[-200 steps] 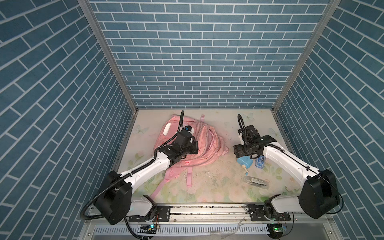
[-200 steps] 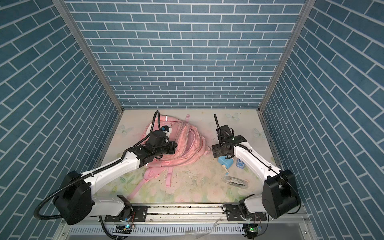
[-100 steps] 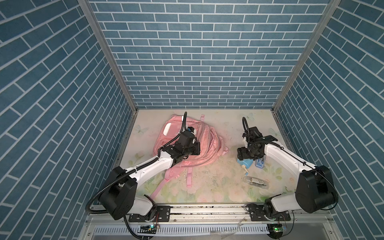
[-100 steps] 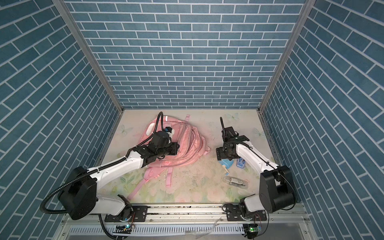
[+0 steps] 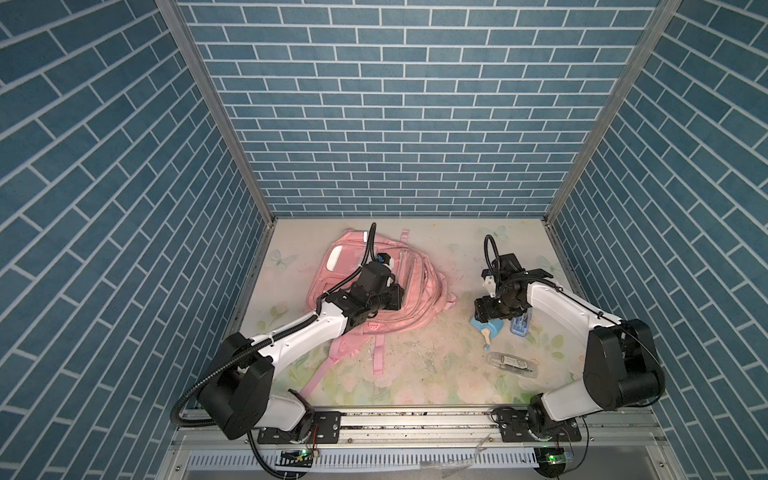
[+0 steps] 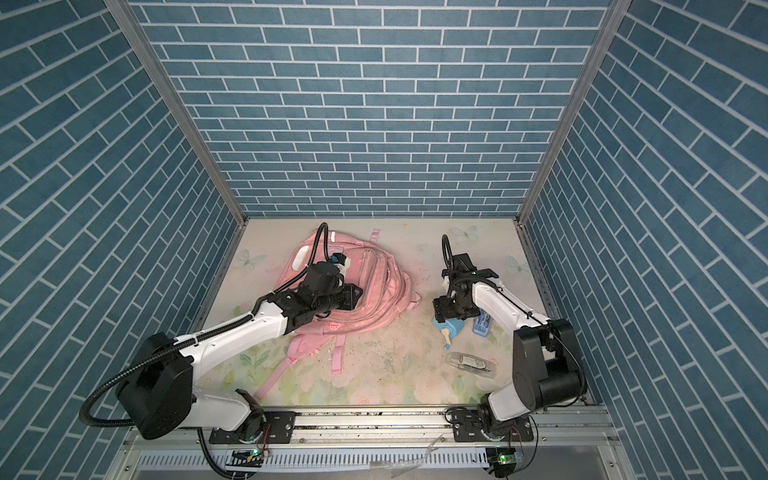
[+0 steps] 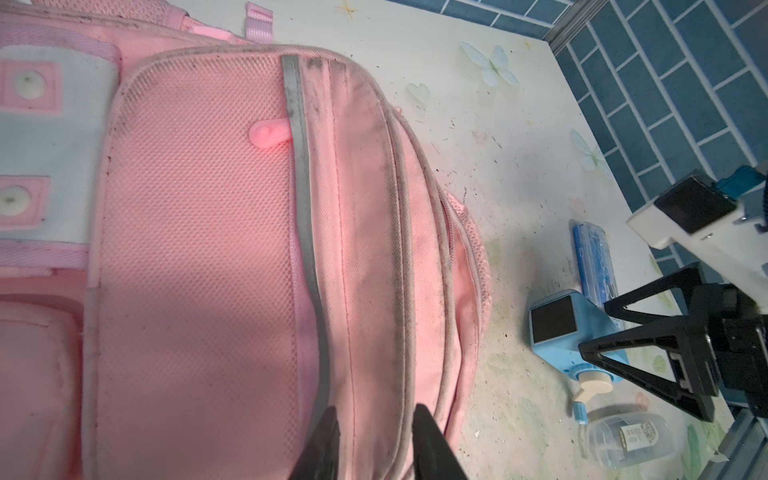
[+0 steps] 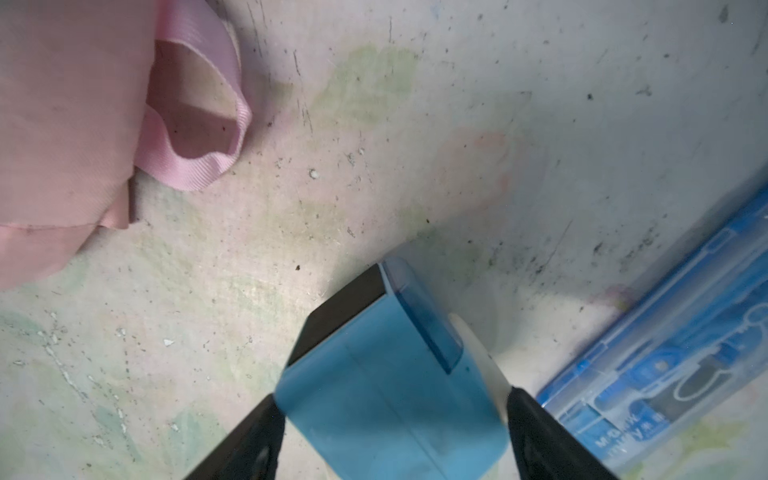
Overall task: Pack the student bag
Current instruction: 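Grasp the light-blue cube with the right gripper and lift it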
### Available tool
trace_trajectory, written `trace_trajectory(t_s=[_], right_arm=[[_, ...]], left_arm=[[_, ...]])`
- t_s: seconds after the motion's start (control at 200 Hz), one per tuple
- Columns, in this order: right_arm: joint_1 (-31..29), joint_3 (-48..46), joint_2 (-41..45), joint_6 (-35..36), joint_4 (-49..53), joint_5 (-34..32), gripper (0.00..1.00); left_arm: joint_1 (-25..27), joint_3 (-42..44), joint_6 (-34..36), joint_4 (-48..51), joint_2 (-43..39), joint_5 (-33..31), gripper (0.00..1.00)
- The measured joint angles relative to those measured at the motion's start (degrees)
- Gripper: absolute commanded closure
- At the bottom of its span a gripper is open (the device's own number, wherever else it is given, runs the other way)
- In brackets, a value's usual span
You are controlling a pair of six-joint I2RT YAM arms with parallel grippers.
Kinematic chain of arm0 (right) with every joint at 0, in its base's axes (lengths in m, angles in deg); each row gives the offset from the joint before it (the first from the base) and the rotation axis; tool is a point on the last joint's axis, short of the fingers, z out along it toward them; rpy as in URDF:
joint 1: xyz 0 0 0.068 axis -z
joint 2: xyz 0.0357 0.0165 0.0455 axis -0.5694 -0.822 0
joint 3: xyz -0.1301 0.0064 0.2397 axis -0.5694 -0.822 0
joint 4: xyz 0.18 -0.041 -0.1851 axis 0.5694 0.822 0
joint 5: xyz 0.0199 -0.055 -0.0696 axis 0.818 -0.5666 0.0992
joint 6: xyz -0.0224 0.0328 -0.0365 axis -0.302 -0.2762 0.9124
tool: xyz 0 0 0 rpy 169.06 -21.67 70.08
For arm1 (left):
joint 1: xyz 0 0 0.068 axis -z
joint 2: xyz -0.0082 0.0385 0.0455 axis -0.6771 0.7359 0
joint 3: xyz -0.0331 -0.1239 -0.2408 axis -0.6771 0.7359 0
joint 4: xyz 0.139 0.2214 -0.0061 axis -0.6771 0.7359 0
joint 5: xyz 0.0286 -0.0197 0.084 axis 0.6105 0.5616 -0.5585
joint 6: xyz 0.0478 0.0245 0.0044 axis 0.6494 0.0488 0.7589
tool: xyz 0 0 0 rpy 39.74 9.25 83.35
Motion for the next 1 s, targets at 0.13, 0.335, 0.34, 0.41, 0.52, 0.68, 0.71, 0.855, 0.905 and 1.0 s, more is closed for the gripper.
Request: trace_trajectory(t_s=[0.13,0.335,0.34,0.41,0.52,0.68,0.71,0.855,0.905,1.0], right_arm=[[-0.1,0.5,-1.3,1.4,0.6,0.5,0.18],[-2.8,0.7,-3.3,1.8,1.6,-1.5,0.17],[-2.9,0.7,-3.3,1.9,1.6,-1.6,0.17],[-3.5,1.1,-3.5,2.2,1.6,-2.0,0.20],[-3.8,2.5,-4.6,2.3,1.7,-2.2,0.27],[-3.8,4.0,-6.5,1.8,1.9,-2.3,0.40],[-3.8,4.1,-6.5,1.7,1.9,-2.3,0.42],[-3.8,4.4,-6.5,1.2,2.3,-1.9,0.49],[-3.8,4.6,-6.4,1.0,2.4,-1.6,0.50],[-3.8,5.5,-5.6,-0.1,2.4,-0.2,0.54]], left_arm=[[0.0,0.0,0.3,0.3,-1.0,-0.6,0.62],[0.0,0.0,0.5,0.5,-1.8,-1.5,0.61],[0.0,0.0,0.5,0.5,-1.8,-1.5,0.61],[0.0,0.0,0.6,0.6,-2.0,-1.6,0.60],[0.0,0.0,0.8,1.0,-2.5,-1.9,0.60],[0.1,-0.4,1.6,1.9,-3.0,-2.7,0.54],[0.2,-0.5,1.8,2.4,-3.0,-3.0,0.54],[2.1,-2.6,3.7,5.3,-2.0,-5.0,0.51],[2.8,-3.5,4.2,6.0,-0.9,-5.5,0.50],[4.0,-5.8,5.5,7.6,2.1,-6.5,0.49]])
